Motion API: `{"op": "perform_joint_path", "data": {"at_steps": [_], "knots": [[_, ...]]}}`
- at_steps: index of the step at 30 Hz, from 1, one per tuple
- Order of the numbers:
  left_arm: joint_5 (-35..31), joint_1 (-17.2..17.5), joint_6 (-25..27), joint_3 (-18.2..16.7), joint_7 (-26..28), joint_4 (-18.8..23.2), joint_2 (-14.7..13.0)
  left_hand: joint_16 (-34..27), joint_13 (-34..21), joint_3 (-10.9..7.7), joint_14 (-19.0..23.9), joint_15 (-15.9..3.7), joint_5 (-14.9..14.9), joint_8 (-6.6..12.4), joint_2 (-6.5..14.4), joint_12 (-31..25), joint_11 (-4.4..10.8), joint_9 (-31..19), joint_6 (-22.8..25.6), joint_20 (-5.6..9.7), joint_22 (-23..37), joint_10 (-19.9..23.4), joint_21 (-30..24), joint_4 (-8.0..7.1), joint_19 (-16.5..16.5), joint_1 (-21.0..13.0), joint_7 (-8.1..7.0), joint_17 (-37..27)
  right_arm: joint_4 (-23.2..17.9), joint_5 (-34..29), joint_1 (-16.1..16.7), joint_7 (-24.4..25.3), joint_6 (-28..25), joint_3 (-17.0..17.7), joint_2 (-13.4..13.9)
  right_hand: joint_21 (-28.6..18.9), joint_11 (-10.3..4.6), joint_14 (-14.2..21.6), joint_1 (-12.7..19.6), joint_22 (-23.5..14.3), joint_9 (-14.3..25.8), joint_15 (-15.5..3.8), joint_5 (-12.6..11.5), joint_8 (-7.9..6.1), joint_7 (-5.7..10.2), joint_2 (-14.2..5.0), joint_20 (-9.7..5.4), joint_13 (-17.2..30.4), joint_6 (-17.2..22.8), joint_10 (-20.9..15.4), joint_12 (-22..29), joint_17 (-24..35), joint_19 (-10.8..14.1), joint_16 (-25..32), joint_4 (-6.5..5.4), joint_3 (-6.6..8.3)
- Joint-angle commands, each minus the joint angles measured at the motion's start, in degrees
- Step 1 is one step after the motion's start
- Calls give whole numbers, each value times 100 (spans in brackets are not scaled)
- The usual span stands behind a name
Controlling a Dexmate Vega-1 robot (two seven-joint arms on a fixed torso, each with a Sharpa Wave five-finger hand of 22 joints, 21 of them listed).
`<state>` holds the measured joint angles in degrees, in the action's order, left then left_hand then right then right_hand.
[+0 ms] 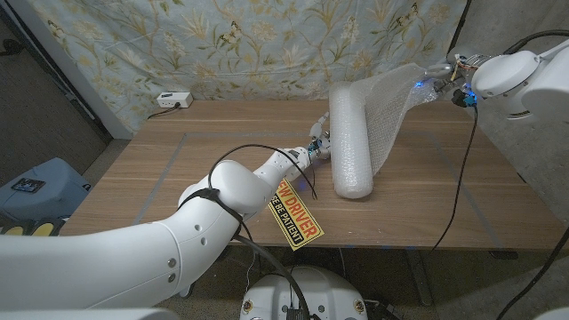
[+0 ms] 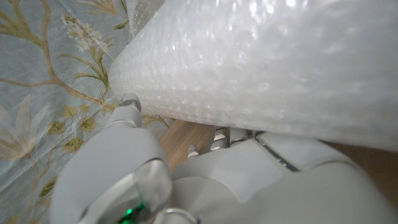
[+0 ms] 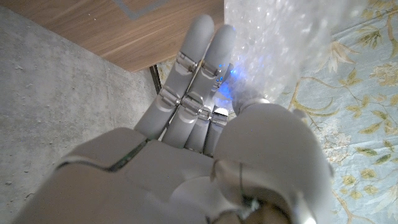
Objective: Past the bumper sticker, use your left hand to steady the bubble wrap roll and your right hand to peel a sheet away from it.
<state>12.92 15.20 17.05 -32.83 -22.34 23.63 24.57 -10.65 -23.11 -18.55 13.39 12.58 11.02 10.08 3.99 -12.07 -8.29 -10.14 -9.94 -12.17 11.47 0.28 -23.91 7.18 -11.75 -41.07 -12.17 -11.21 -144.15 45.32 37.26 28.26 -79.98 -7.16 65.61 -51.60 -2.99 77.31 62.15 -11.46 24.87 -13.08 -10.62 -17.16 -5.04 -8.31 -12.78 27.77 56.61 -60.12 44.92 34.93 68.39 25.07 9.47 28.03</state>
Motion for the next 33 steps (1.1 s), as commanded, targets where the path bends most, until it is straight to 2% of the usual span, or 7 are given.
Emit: {"op": "perform_joint_path", "data": {"at_steps": [1,21,33], "knots": [[48,29,16,-14,-48,0,-11,-40,-5,19,-25,25,-1,28,56,-23,-26,0,-360,-12,10,-32,21,3,3,8,-42,-6,-66,219,-60,183,0,45,173,-38,-35,38,87,4,38,-2,-28,13,-109,-18,6,28,104,-4,-5,16,-54,-1,15,21],[204,21,12,28,128,0,14,-44,6,25,-32,25,-1,32,80,-33,-28,1,-377,-12,11,-49,28,10,-7,25,-42,-3,27,425,-302,424,0,-62,358,-110,-27,54,94,10,68,-1,-30,62,-91,-21,6,44,123,-1,-18,33,-87,-26,15,17],[59,27,2,-129,44,0,-10,-45,12,30,-37,24,-1,36,93,-38,-25,1,-380,-12,12,-60,33,15,-11,35,-42,-1,47,336,-233,335,0,68,390,-159,-23,53,106,14,89,-2,-33,94,-114,-21,5,44,133,-18,-28,41,-108,-47,18,18]]}}
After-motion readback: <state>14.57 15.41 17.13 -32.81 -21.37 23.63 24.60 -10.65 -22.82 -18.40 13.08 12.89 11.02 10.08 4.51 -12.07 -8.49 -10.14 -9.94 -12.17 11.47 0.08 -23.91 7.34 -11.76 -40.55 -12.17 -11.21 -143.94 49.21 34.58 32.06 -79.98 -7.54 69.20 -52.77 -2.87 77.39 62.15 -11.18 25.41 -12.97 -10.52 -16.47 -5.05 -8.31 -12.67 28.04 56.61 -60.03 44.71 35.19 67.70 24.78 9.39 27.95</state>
